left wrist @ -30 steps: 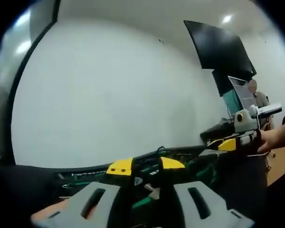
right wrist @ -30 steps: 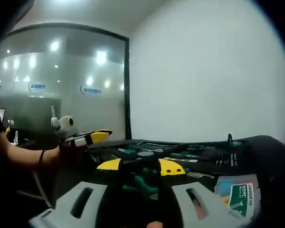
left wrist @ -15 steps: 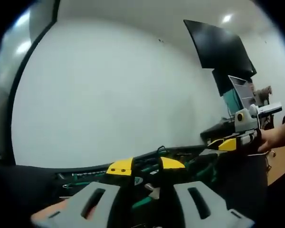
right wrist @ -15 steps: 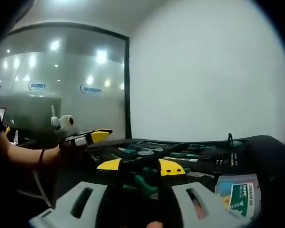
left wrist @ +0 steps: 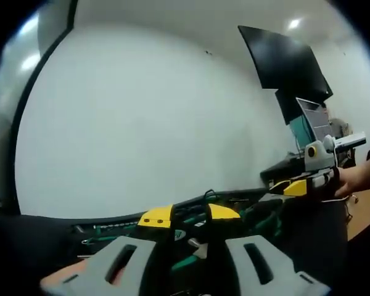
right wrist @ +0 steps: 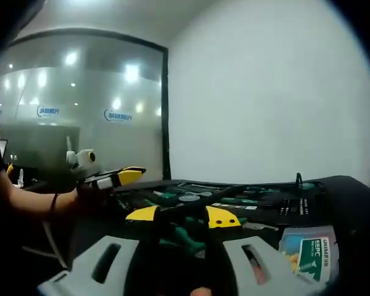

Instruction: Pick up the tools and put them into their designated positions in the toolbox.

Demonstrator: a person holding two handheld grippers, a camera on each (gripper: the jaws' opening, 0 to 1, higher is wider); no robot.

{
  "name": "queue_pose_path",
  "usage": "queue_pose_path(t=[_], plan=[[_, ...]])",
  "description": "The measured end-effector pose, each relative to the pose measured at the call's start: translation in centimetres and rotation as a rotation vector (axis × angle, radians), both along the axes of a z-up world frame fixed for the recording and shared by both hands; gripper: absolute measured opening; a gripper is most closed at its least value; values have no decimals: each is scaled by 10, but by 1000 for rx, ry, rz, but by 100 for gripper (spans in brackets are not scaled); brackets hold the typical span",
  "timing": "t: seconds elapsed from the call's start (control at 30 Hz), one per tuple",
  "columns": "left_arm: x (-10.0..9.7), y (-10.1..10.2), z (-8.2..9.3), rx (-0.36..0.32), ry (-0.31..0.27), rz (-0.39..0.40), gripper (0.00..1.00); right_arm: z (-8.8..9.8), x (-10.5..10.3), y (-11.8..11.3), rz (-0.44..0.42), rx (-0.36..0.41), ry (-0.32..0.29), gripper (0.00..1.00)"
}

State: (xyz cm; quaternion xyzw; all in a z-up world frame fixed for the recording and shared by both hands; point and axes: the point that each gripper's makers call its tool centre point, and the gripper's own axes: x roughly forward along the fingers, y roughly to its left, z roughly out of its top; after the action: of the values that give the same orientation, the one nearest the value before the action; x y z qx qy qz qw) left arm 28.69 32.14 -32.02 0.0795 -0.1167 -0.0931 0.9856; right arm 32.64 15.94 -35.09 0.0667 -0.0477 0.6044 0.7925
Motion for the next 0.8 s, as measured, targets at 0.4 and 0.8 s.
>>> queue_pose_path(t=[0.4, 0.8], plan=[[1, 0, -2, 12, 7, 6, 16, -1, -1, 0, 2, -2, 0, 26], [1, 0, -3, 22, 12, 10, 16, 0, 0, 0, 4, -3, 0, 26]])
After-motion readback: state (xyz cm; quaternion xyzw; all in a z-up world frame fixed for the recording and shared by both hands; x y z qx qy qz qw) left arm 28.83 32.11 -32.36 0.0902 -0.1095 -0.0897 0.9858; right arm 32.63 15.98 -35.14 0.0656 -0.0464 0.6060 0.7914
